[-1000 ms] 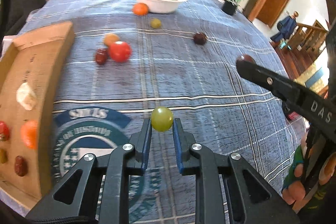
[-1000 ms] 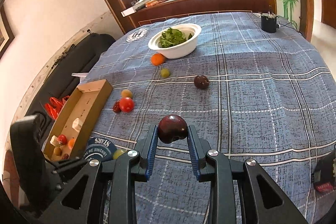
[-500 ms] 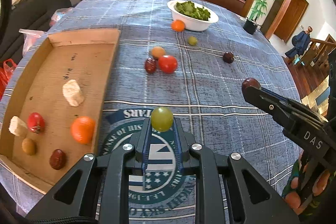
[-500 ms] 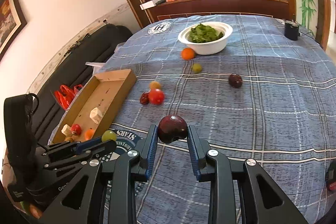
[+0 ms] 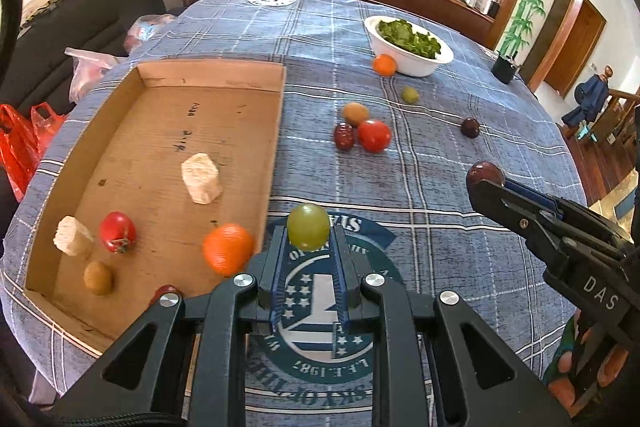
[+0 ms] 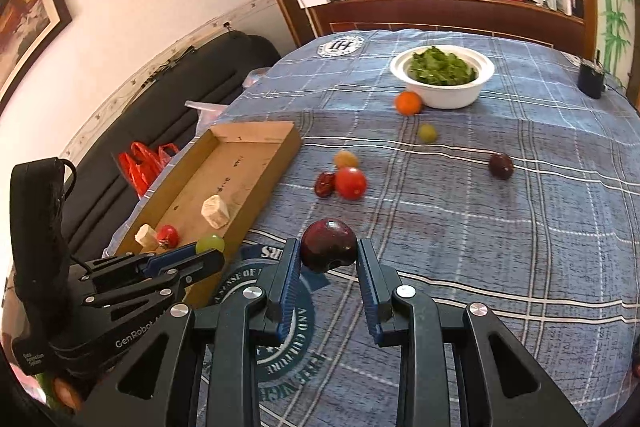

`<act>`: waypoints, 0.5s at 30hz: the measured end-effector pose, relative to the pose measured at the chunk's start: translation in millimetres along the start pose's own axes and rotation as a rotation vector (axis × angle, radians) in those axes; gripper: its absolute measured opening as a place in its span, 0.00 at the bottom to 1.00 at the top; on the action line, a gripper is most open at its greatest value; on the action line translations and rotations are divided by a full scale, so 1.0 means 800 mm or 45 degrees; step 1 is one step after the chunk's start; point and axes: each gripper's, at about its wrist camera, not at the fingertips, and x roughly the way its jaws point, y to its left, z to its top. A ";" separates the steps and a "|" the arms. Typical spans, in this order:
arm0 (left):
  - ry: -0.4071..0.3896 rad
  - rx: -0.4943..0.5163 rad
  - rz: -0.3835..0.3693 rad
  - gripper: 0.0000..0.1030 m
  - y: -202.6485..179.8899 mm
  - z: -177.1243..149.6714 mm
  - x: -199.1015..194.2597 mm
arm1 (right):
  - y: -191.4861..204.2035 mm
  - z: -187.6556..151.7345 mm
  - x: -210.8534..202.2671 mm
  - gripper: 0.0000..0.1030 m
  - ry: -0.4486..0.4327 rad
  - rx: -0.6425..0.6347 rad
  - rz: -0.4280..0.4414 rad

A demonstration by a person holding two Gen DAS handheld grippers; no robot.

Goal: Organize fruits
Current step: 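Carry the grape and plum over the cardboard tray with both tools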

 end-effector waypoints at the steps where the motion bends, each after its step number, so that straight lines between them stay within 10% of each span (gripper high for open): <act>1: -0.002 -0.003 0.004 0.17 0.003 0.000 -0.001 | 0.003 0.001 0.001 0.28 0.002 -0.005 0.003; 15: -0.012 -0.053 0.055 0.17 0.042 0.004 -0.002 | 0.044 0.011 0.031 0.28 0.041 -0.077 0.054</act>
